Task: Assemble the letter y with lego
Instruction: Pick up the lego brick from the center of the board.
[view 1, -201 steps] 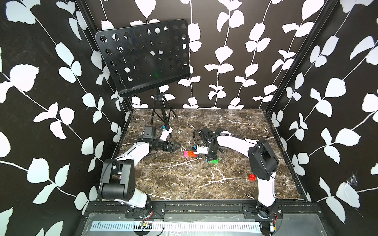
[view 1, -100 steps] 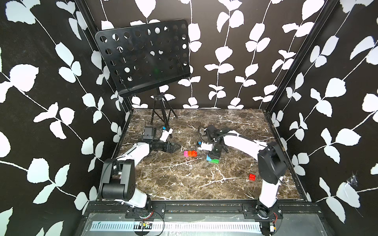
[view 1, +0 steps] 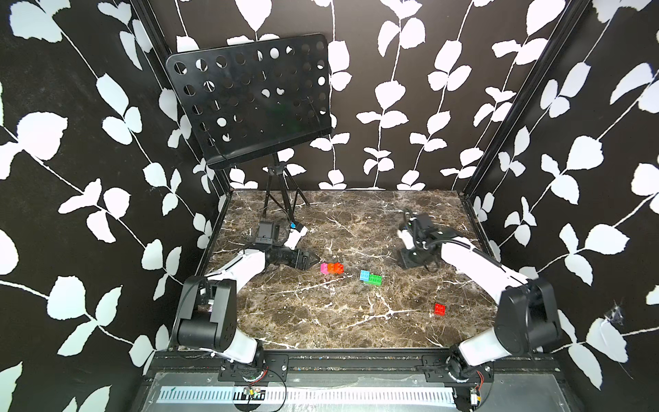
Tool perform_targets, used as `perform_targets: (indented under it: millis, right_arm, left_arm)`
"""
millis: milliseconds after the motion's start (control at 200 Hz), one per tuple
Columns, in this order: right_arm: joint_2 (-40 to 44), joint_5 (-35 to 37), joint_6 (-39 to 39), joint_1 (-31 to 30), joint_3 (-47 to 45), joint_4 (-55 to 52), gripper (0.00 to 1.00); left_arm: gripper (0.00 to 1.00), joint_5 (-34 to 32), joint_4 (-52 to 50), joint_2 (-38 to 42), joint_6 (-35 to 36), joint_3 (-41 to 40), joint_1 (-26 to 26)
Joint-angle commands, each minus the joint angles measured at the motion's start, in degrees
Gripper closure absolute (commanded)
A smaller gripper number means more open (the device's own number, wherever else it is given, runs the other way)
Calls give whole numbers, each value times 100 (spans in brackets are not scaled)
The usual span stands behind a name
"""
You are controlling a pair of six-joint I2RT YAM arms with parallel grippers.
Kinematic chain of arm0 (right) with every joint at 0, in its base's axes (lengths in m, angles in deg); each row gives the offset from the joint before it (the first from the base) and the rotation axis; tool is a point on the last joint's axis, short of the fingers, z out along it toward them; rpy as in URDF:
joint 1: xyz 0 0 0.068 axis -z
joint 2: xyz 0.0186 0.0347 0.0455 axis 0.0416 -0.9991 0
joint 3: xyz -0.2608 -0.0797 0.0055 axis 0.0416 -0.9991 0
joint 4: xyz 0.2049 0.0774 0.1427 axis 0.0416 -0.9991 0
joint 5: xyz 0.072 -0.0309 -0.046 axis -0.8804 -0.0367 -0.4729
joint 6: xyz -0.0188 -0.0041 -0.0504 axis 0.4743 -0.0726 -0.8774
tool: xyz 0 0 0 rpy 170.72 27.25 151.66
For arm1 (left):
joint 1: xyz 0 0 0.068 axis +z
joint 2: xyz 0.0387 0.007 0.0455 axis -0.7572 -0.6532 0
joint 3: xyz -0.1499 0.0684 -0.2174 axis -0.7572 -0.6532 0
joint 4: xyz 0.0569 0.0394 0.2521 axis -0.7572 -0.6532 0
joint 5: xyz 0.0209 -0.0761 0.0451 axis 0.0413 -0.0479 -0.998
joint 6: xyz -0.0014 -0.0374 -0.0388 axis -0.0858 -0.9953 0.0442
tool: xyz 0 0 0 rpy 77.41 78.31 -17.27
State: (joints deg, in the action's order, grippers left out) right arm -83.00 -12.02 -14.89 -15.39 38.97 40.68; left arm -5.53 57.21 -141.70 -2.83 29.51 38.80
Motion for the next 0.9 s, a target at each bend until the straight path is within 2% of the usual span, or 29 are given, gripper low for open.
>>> perform_targets:
  millis: [0,90,215,310,415,545,630,770,890]
  right_arm:
    - [514,52,1266,500,-490,-402,47]
    - [957,174,1604,1238,-987,-665,47]
    - [1478,-143,1817,2347,-1629,-780,45]
    - [1626,-51,1851,2753,-1869,-946,44]
    - [1421,75,1816,2777,-1927,-1070,44]
    - [974,-202,1713,2747,-1893,-1022,45]
    - [791,-414,1706,2523,-1915,-869,46]
    - [584,-340,1758,2090,-1849,-821,46]
    - [535,-211,1748,1948,-1808,-945,53]
  left_arm:
    - [5,-47,-6,-64,-20,-11,-126]
    - [5,-95,-31,-93,-36,26,-221]
    - [4,-123,-50,-41,21,51,-278]
    - [4,-163,-83,-19,50,59,-286]
    - [5,-185,-142,-66,68,106,-281]
    - [4,-182,-147,-93,75,113,-286]
    - [4,-213,-162,-84,128,111,-285]
    - [4,-250,-194,-76,175,109,-281]
    - [4,-250,-192,-67,192,108,-285]
